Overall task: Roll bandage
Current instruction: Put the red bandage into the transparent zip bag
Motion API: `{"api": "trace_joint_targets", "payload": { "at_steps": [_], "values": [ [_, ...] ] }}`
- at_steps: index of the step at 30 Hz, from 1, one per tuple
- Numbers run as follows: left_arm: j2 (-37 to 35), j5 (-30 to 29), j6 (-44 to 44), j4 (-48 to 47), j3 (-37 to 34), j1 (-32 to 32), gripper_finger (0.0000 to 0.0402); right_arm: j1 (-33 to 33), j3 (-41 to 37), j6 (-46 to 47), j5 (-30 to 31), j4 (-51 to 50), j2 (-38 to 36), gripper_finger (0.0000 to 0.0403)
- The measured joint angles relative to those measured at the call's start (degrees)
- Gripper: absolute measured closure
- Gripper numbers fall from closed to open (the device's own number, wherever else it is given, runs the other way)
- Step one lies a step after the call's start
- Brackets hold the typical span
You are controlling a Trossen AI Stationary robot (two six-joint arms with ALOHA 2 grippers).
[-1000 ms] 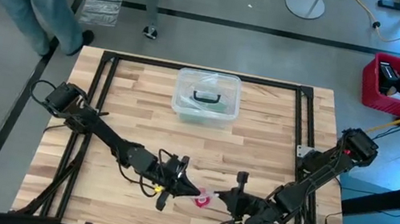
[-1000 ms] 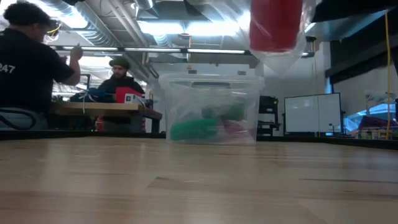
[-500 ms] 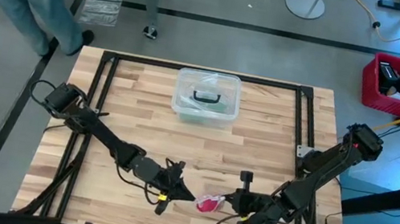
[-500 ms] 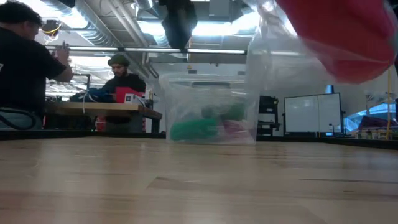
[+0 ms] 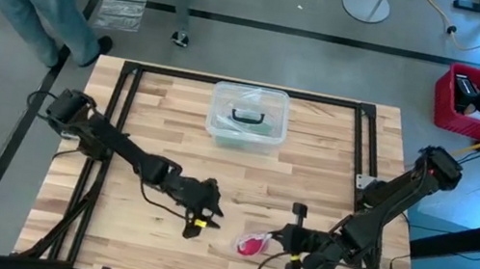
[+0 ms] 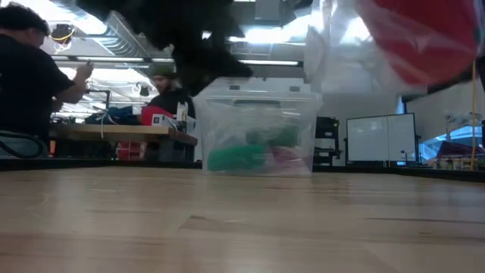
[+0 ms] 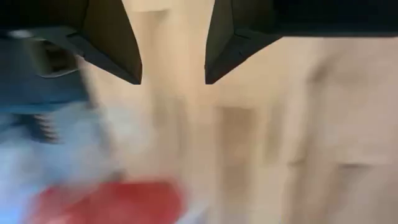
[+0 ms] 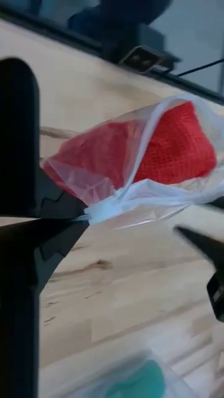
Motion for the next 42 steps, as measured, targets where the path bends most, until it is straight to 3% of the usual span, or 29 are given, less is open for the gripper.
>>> {"api": "trace_joint_targets", "payload": {
  "at_steps": [3, 11, 17, 29, 33, 38, 42],
  "values": [
    [-1.4, -8.7, 2.8, 0.9, -1.7, -2.4, 0.0230, 0.0, 0.0, 2.0, 2.2, -0.7, -1.8, 0.0403],
    [1.6, -21.8, 9.4, 26.6, -7.2, -10.0, 0.0229, -2.5, 0.0, 6.1, 5.5, -2.4, -4.3, 0.0403],
    [2.3, -29.5, 8.7, 24.2, -7.0, -9.7, 0.0229, -5.7, 0.0, 5.9, 2.1, -1.9, -4.1, 0.0403],
    [2.3, -30.0, 7.5, 24.8, -6.9, -8.0, 0.0241, -6.0, 0.0, 5.7, 2.1, 1.0, -4.1, 0.0403],
    [2.3, -28.4, 7.6, 24.8, -6.9, -7.8, 0.0286, -6.9, 0.0, 5.3, 2.1, 2.3, -3.9, 0.0403],
    [2.3, -28.1, 6.9, 20.1, -6.9, -7.9, 0.0388, -7.2, 0.0, 4.7, 1.1, 2.1, -3.8, 0.0403],
    [2.3, -29.4, 2.3, 11.0, -6.9, -8.8, 0.0398, -7.0, 0.0, 4.4, -0.6, 0.9, -4.3, 0.0403]
  ]
}}
